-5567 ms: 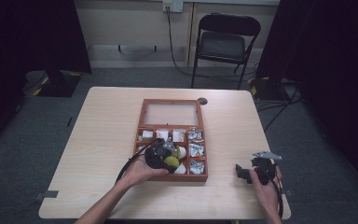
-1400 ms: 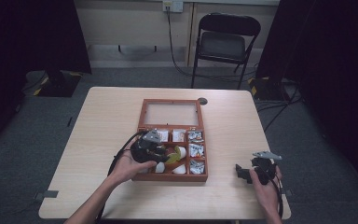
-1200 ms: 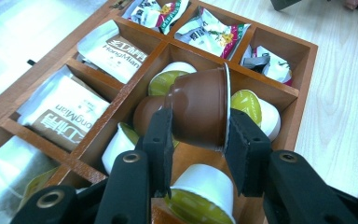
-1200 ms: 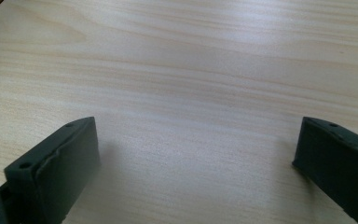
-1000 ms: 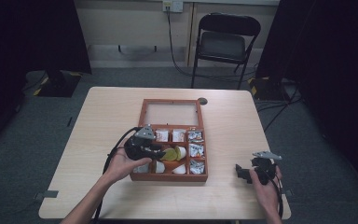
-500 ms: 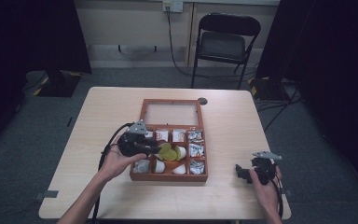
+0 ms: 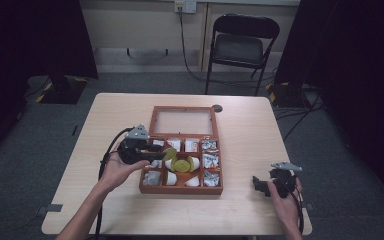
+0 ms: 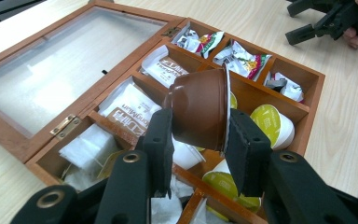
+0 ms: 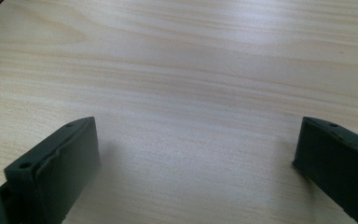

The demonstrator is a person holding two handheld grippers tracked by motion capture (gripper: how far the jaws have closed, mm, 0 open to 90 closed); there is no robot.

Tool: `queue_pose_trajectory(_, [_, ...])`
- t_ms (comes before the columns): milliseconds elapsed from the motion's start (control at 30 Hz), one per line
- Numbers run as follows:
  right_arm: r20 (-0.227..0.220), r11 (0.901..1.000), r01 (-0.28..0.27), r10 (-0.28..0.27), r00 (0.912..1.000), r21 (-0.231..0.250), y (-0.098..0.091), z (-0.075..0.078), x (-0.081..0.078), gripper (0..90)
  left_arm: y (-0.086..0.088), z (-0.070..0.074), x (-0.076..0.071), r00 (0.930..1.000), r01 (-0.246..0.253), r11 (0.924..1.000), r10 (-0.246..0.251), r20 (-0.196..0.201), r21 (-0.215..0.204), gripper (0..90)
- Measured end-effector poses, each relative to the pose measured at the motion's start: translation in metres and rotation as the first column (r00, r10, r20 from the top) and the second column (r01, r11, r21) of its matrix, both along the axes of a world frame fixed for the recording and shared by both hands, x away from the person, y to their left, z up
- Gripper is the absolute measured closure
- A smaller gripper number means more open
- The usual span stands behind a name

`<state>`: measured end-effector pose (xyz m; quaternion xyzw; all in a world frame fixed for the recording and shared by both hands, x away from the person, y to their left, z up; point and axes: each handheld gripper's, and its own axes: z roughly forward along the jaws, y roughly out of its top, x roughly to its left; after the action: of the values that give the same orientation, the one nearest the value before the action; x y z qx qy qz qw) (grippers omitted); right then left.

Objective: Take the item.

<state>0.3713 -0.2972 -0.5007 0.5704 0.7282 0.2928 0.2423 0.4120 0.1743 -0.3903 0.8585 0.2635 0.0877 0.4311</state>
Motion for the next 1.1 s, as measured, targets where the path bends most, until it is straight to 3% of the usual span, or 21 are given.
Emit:
queue_pose_trajectory(700, [0.000, 1.0000, 0.000, 0.000, 1.0000, 0.000, 0.000, 0.000, 0.000, 0.0, 0.029, 0.011, 0.004, 0.9967, -0.071, 0.9972, 0.072, 0.038, -0.022, 63.7])
queue_pose_trajectory(1100, [0.000, 1.0000, 0.000, 0.000, 1.0000, 0.000, 0.000, 0.000, 0.000, 0.0, 0.057, 0.011, 0.010, 0.9855, -0.160, 0.9863, 0.162, 0.050, -0.038, 63.7])
